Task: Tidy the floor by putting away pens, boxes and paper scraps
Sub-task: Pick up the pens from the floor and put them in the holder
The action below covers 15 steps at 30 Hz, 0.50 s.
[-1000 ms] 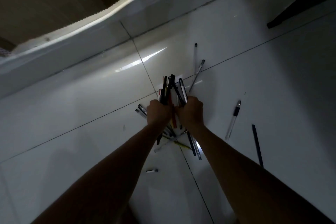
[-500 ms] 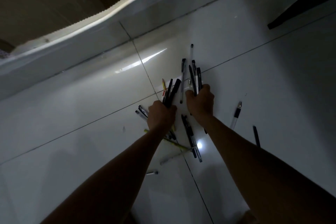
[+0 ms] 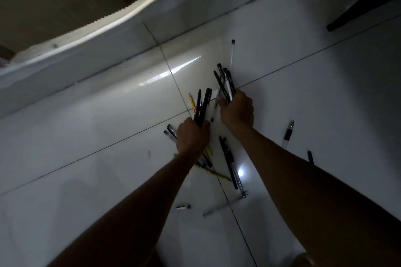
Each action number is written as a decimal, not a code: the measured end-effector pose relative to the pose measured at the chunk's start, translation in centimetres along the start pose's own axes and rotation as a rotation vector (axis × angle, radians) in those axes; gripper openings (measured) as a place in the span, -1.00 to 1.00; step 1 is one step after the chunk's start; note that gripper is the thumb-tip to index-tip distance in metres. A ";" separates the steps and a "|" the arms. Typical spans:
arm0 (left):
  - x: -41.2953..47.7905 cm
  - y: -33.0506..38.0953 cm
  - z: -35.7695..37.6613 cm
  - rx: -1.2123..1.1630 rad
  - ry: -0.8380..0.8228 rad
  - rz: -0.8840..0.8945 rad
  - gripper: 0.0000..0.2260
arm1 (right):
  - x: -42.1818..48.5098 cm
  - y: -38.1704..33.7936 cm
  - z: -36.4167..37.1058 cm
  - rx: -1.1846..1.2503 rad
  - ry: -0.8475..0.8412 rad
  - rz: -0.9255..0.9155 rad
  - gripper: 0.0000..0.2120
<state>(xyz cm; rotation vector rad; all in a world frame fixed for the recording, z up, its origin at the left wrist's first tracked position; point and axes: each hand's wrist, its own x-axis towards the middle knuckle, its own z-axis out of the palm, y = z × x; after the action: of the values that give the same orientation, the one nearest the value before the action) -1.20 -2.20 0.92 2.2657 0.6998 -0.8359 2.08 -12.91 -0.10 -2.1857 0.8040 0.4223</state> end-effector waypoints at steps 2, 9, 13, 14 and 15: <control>-0.2 -0.2 0.0 -0.011 0.008 0.030 -0.64 | -0.3 0.3 -0.2 -0.053 0.007 -0.041 -0.68; 0.4 -0.1 -1.5 -0.098 0.081 -0.011 -0.70 | -0.2 -1.1 0.0 0.107 0.020 0.024 -0.54; 0.6 -0.4 -2.3 -0.126 0.080 -0.002 -0.68 | 0.0 -1.7 0.9 0.069 -0.032 0.103 -0.53; 0.7 -0.5 -2.6 -0.140 0.085 -0.002 -0.65 | 0.0 -1.7 1.0 0.051 -0.027 0.107 -0.55; 0.8 -0.6 -2.8 -0.152 0.096 -0.005 -0.65 | -0.1 -1.7 1.1 0.032 -0.027 0.100 -0.58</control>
<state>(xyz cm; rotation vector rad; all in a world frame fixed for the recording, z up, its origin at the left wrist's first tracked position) -0.05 0.35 1.84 2.1787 0.7854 -0.6562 3.10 -11.12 0.17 -2.1118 0.9022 0.4838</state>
